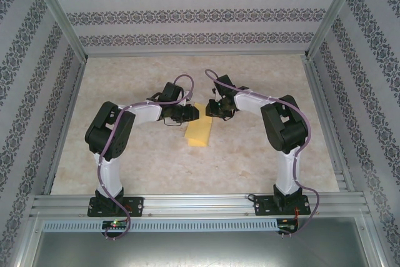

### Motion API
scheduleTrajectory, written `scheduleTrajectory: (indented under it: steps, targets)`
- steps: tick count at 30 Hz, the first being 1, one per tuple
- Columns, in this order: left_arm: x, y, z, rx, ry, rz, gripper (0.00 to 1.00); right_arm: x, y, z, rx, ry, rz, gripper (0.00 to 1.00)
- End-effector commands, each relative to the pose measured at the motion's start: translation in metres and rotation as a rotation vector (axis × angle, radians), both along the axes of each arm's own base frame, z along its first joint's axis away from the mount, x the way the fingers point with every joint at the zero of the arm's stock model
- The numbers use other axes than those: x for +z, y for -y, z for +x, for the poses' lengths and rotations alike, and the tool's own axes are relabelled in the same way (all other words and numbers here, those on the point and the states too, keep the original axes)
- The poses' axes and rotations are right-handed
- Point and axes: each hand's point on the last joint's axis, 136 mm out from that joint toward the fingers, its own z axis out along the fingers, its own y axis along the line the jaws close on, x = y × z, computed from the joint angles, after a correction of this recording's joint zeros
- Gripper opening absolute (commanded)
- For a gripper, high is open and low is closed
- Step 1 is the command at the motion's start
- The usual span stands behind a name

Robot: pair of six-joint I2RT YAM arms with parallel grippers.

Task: Fold a paper plane with a square sheet of paper (pick it up from the middle)
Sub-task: Fold the square sheet of paper in half at the center of the table.

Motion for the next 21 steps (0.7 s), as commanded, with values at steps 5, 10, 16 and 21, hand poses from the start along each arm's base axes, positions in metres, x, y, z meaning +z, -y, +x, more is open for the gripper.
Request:
scheduleTrajectory:
  steps: [5, 10, 16, 21]
  targets:
    - [0.03, -0.011, 0.001, 0.002, 0.065, 0.05, 0.28, -0.008, 0.014, -0.003, 0.004, -0.001, -0.052, 0.28]
    - [0.036, -0.026, 0.001, 0.047, 0.097, 0.116, 0.27, -0.006, 0.017, -0.005, 0.026, 0.018, -0.073, 0.28]
    - [0.042, -0.036, -0.002, 0.083, 0.122, 0.144, 0.26, -0.002, 0.018, -0.007, 0.062, 0.046, -0.104, 0.29]
    - [0.042, -0.04, -0.007, 0.099, 0.125, 0.143, 0.26, -0.004, 0.018, -0.007, 0.069, 0.043, -0.127, 0.3]
